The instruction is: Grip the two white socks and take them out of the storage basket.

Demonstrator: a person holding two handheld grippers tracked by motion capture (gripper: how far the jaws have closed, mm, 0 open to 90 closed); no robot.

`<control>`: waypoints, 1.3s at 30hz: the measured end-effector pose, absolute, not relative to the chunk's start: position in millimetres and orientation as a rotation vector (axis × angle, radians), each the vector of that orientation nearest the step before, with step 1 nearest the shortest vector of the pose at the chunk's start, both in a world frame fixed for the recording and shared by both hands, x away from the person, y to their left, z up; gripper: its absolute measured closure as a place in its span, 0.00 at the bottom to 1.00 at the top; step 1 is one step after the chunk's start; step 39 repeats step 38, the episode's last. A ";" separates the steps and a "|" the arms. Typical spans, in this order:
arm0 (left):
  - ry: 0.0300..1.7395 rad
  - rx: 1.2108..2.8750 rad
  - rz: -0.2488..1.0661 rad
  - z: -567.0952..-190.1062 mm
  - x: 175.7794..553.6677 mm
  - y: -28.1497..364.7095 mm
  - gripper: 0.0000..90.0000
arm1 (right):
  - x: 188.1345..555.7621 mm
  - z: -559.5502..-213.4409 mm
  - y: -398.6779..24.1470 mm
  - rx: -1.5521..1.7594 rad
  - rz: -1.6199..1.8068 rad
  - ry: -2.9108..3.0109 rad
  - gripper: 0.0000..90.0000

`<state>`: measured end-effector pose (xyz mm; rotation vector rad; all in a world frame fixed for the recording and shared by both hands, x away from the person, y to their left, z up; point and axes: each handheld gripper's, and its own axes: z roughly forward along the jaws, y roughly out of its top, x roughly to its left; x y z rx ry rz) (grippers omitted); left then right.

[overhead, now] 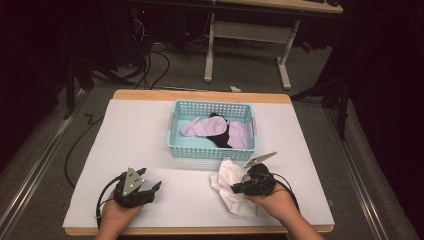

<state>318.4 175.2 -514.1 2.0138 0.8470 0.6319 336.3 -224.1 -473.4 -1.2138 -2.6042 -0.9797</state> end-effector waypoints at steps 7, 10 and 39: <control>0.848 2.020 0.634 -514.1 318.5 174.8 0.34 | 330.8 -478.3 -231.5 -1.208 -1.090 -2.605 0.79; 0.849 2.021 0.637 -514.1 318.4 174.5 0.34 | 325.8 -469.2 -236.6 -1.222 -1.121 -2.627 0.76; 0.879 1.994 0.665 -514.0 317.8 175.5 0.34 | 292.8 -504.6 -320.3 -1.902 -1.648 -2.645 0.54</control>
